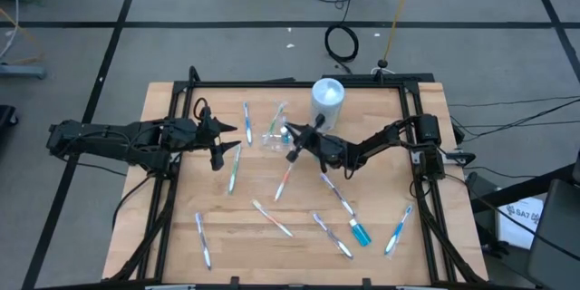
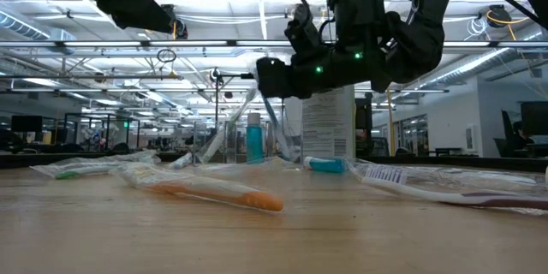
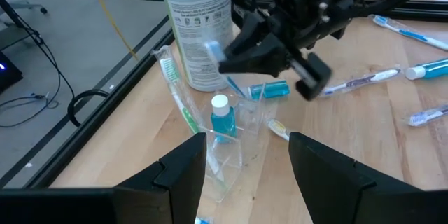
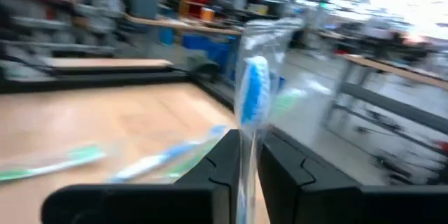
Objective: Pick & Place toothbrushing station
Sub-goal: Put the middle blue toothbrush into the transparent organizer, then put the top blue toothbrush into the transparent organizer
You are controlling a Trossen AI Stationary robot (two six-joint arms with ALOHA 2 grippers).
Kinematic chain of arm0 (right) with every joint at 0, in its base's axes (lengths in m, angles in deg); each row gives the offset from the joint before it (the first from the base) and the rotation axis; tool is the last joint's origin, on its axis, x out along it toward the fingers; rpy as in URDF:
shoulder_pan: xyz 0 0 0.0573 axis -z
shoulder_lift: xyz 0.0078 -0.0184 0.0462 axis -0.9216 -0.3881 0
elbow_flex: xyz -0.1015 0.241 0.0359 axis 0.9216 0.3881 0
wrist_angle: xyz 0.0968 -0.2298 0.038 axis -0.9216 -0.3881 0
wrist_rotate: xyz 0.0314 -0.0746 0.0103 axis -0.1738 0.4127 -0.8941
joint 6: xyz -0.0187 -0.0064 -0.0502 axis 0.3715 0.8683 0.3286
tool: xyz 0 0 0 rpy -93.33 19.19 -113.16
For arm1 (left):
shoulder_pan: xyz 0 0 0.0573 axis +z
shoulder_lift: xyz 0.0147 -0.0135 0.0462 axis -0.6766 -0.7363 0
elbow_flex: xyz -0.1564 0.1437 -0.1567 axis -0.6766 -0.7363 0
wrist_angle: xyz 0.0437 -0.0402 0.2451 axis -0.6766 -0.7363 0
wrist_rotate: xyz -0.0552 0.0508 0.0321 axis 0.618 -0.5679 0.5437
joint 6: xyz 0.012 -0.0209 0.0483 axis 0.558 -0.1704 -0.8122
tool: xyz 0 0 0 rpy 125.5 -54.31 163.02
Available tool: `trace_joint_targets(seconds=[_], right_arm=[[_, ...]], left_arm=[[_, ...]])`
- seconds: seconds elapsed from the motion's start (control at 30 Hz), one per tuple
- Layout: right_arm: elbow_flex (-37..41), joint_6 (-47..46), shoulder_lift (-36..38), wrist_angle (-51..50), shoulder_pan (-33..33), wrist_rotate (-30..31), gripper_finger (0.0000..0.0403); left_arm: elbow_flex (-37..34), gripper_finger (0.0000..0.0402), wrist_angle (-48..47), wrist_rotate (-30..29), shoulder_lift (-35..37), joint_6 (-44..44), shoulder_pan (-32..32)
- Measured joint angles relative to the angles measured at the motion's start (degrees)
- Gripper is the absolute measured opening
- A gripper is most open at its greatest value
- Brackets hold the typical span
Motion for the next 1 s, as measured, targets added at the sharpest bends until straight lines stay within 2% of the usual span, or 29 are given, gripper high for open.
trace_joint_targets(seconds=[0.1, 0.4, 0.6, 0.7, 0.8, 0.9, 1.0], right_arm=[[0.0, 0.91, 0.0, -0.13, 0.04, 4.03, 0.006], [0.0, 1.56, 0.48, -0.41, -0.11, 4.05, 0.0122], [0.0, 7.01, 6.22, -1.45, -1.46, 4.01, 0.0154], [0.0, 11.45, 11.62, -7.74, -2.22, 3.73, 0.0161], [0.0, 11.03, 17.97, -18.99, -2.56, 3.56, 0.0162], [0.0, 4.98, 24.14, -33.3, -2.56, 3.25, 0.0162], [0.0, -3.94, 29.42, -47.65, -2.34, -0.63, 0.0163]], left_arm=[[0.0, 0.0212, 0.0, 0.01, 0.0, 0.0, 0.01], [-0.03, 0.0212, -0.43, 0.07, 0.01, 0.41, 0.0], [-0.07, 0.0212, -0.46, 0.14, 0.0, 2.85, -0.02], [-0.07, 0.0212, -0.46, 0.14, 0.0, 5.26, -0.02], [-0.07, 0.0212, -0.85, 0.11, 0.01, 8.62, -0.02], [-0.07, 0.0212, -1.89, -0.33, -0.04, 12.87, -0.02], [-0.07, 0.0212, -2.94, -1.99, -0.86, 17.23, -0.04]])
